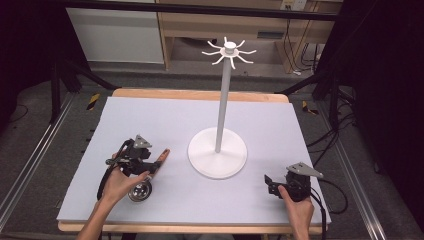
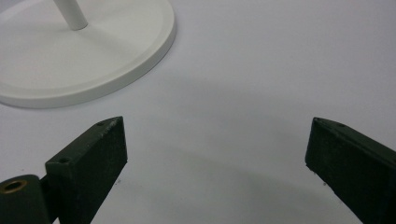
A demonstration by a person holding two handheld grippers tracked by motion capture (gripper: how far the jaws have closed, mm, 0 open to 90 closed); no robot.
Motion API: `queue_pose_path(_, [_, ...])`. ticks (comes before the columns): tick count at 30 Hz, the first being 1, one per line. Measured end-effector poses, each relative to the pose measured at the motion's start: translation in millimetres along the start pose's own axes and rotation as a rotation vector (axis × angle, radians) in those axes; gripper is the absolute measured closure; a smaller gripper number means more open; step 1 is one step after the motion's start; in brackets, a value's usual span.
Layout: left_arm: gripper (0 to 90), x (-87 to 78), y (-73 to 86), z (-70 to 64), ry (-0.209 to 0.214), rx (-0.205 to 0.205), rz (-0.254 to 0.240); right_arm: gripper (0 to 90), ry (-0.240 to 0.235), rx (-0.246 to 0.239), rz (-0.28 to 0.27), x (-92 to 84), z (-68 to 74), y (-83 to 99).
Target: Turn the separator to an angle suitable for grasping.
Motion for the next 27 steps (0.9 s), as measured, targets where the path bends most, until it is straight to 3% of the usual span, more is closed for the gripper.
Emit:
queue_pose_path(13, [45.2, 13.7, 5.2, -4.4, 0.003, 0.021, 0.091, 6.1, -0.013, 0.006, 0.006, 0.4, 0.7, 0.1])
queue_pose_path(27, [56.6, 29.0, 14.8, -2.5, 0.001, 0.010, 0.175, 6.1, -0.016, 0.005, 0.015, 2.0, 0.8, 1.0])
Point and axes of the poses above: each handheld gripper's, and its own axes: x roughly forward along the jaws, y roughly out of its underside, z roughly to its left, the point moved 4 cm from there along x, roughly forward along the jaws, and after that the axes turned 10 degrees about -y, right-handed, at the moved point
